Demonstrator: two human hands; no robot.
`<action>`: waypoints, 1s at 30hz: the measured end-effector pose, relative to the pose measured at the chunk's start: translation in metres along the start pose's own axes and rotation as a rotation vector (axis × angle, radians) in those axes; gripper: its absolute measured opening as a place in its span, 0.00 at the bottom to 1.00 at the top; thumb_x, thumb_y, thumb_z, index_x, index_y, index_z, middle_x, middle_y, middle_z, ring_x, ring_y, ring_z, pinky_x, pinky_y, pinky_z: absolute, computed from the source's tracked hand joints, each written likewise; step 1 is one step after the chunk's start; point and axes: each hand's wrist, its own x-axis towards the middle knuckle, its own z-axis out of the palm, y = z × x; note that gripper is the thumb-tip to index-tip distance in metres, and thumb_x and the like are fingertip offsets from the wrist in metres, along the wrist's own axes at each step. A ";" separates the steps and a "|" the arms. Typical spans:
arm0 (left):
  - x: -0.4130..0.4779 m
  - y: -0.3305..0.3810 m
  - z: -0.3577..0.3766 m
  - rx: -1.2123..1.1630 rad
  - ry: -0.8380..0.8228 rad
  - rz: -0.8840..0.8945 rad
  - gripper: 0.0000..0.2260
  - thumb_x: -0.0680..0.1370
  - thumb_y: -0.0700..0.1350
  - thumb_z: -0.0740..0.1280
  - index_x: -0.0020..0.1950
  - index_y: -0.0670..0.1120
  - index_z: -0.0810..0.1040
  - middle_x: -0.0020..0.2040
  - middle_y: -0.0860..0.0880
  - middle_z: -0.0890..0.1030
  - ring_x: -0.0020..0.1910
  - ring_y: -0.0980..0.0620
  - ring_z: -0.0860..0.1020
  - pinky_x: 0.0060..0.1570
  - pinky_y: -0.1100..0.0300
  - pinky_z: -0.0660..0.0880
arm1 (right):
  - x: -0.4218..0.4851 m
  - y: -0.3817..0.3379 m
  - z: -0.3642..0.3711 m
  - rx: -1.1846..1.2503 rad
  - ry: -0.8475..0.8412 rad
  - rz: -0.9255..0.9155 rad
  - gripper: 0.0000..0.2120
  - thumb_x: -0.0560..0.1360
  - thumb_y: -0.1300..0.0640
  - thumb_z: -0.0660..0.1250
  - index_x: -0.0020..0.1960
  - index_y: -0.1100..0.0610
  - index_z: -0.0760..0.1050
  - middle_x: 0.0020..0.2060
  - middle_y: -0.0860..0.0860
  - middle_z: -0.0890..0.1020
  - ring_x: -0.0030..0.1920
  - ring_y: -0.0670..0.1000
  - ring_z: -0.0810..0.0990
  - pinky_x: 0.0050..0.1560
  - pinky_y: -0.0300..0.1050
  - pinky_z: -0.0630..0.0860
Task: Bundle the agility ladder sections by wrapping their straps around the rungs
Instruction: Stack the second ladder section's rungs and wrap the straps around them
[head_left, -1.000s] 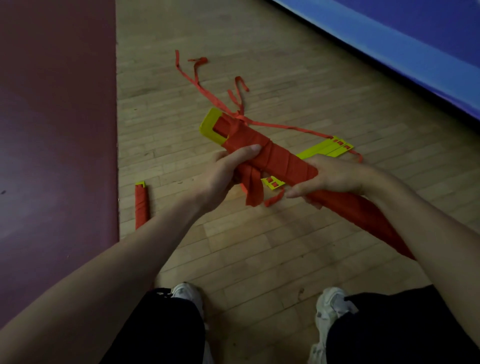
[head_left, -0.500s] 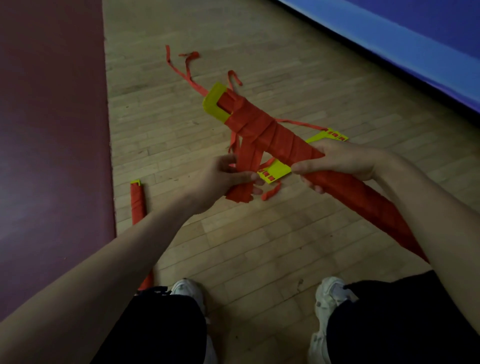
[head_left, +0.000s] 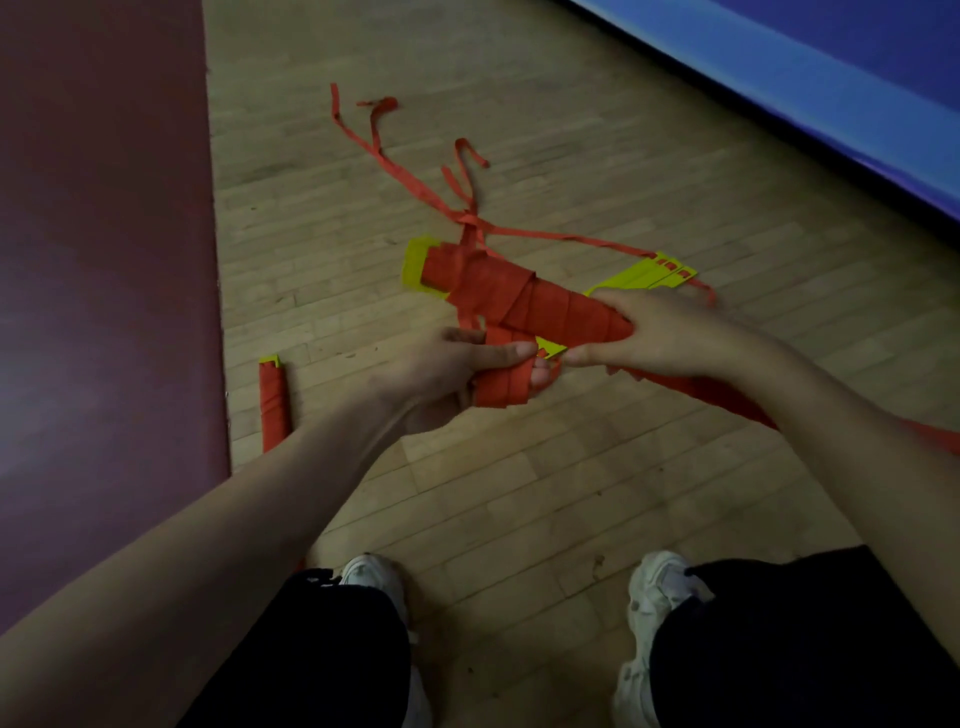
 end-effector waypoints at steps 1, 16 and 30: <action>0.000 -0.001 0.001 0.011 0.001 0.000 0.04 0.78 0.35 0.64 0.49 0.37 0.79 0.38 0.45 0.83 0.36 0.54 0.82 0.37 0.63 0.79 | 0.000 0.001 0.006 -0.105 0.050 -0.010 0.19 0.67 0.33 0.68 0.51 0.42 0.72 0.41 0.48 0.84 0.45 0.52 0.83 0.44 0.44 0.76; 0.001 0.004 0.011 0.102 0.216 0.143 0.08 0.77 0.32 0.64 0.55 0.31 0.78 0.42 0.43 0.83 0.38 0.52 0.82 0.45 0.55 0.80 | 0.003 -0.018 0.028 -0.447 0.304 -0.037 0.25 0.78 0.44 0.62 0.71 0.48 0.59 0.57 0.54 0.78 0.58 0.58 0.78 0.43 0.49 0.65; 0.005 0.007 0.005 0.001 0.364 0.148 0.17 0.79 0.49 0.61 0.50 0.36 0.80 0.40 0.36 0.81 0.36 0.43 0.79 0.47 0.46 0.76 | 0.007 -0.010 0.019 -0.002 0.022 -0.186 0.34 0.68 0.37 0.70 0.70 0.44 0.64 0.53 0.41 0.80 0.52 0.45 0.79 0.51 0.42 0.76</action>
